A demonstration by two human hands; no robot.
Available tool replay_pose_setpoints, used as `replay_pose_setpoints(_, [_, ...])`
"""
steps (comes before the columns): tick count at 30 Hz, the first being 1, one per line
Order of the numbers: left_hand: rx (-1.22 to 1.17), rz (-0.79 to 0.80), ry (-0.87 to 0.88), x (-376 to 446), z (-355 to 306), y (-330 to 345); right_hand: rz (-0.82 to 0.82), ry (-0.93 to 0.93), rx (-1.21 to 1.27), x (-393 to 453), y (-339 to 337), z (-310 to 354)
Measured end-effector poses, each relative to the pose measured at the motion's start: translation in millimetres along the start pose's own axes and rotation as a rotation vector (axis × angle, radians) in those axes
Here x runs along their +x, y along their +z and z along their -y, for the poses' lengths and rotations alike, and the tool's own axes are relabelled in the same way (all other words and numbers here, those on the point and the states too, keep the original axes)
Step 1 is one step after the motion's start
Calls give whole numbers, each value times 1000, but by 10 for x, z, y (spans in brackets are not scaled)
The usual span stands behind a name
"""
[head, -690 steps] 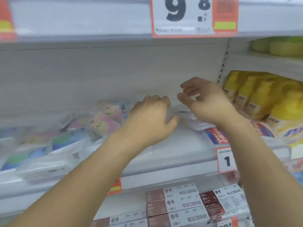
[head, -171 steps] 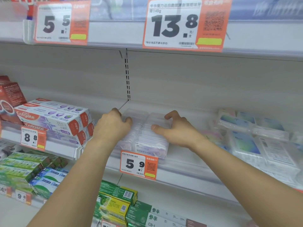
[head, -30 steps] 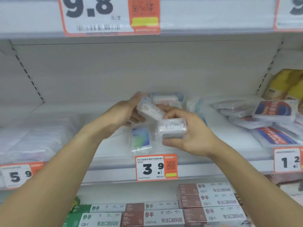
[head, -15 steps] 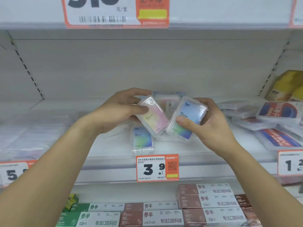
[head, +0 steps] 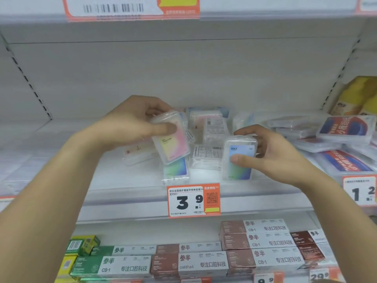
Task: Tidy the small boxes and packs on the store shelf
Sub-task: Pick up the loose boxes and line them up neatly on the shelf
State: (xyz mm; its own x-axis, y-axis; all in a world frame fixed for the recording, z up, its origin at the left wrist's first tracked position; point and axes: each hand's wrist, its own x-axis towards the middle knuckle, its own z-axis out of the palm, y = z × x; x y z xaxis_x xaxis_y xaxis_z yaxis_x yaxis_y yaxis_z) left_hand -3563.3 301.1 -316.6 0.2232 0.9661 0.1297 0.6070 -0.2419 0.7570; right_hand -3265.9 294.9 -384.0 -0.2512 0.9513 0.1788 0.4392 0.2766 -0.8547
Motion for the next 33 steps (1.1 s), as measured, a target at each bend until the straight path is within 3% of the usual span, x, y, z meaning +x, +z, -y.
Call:
replay_pose_setpoints(2, [-50,-29,78,33,-58,166,-35,-6,20,-13,-77,3])
replay_pose_setpoints(5, [-6,62,160,53,-118,430,-45,-16,67,-33,-179,-3])
replay_pose_setpoints(9, [121,254,145,57,-164,650,100,-3,74,-97,-141,-10])
replay_pose_setpoints(13, [265,370,141,36,-208,681,116,-5,100,-94,-95,-51])
replay_pose_setpoints(22, [406,353,47,-57,-214,491,96,-73,-18,-35,156,72])
replay_pose_setpoints(33, [296,351,-3,-142,-88,387,78,-80,-71,29,322,125])
